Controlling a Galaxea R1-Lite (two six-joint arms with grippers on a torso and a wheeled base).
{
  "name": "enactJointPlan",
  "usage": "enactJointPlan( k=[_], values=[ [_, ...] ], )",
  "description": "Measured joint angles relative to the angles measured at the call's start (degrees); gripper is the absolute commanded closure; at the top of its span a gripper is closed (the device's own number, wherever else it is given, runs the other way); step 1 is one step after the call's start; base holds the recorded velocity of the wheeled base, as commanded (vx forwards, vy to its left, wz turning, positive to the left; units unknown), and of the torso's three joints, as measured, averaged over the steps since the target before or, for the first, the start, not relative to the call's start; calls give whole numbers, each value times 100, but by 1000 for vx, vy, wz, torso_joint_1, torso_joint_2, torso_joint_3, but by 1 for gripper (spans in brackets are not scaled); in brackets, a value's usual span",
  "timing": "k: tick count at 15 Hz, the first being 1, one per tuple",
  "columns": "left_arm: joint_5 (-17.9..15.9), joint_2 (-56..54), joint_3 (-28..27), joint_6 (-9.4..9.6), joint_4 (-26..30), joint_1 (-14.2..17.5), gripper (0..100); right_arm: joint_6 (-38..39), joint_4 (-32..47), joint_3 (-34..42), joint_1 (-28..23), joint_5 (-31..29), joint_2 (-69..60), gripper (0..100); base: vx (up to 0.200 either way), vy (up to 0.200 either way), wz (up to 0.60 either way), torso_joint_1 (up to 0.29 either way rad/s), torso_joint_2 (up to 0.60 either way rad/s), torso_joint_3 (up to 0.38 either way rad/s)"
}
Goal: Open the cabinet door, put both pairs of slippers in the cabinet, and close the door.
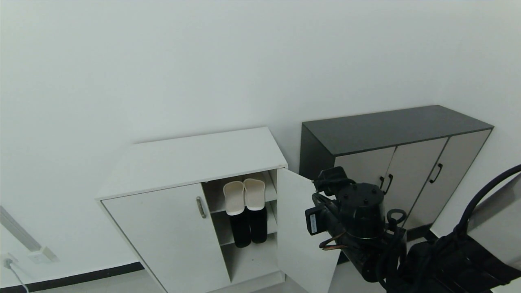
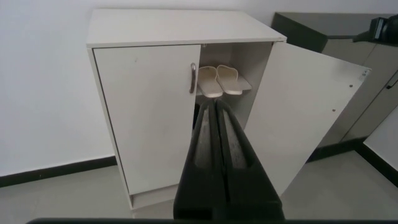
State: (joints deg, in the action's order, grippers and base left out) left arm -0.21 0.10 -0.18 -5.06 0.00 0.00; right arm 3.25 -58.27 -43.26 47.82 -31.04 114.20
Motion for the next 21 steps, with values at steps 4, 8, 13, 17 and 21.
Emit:
enactJointPlan(
  k=[4, 8, 13, 17, 21],
  values=[
    [2, 0, 0, 6, 0, 0, 100, -26, 16, -100, -52, -9, 13, 100, 0, 0, 0, 0, 0, 0],
    [-4, 0, 0, 16, 2, -2, 100, -66, 640, -866, -627, 305, 54, 100, 0, 0, 0, 0, 0, 0],
    [-4, 0, 0, 16, 0, 0, 100, 336, 2349, -2393, -1362, 734, 330, 100, 0, 0, 0, 0, 0, 0],
    [-6, 0, 0, 17, 2, 0, 100, 1078, 3526, -3421, -1790, 1385, 763, 100, 0, 0, 0, 0, 0, 0],
    [-4, 0, 0, 16, 2, 0, 100, 1114, 3539, -3824, -2063, 1424, 1290, 100, 0, 0, 0, 0, 0, 0]
  ],
)
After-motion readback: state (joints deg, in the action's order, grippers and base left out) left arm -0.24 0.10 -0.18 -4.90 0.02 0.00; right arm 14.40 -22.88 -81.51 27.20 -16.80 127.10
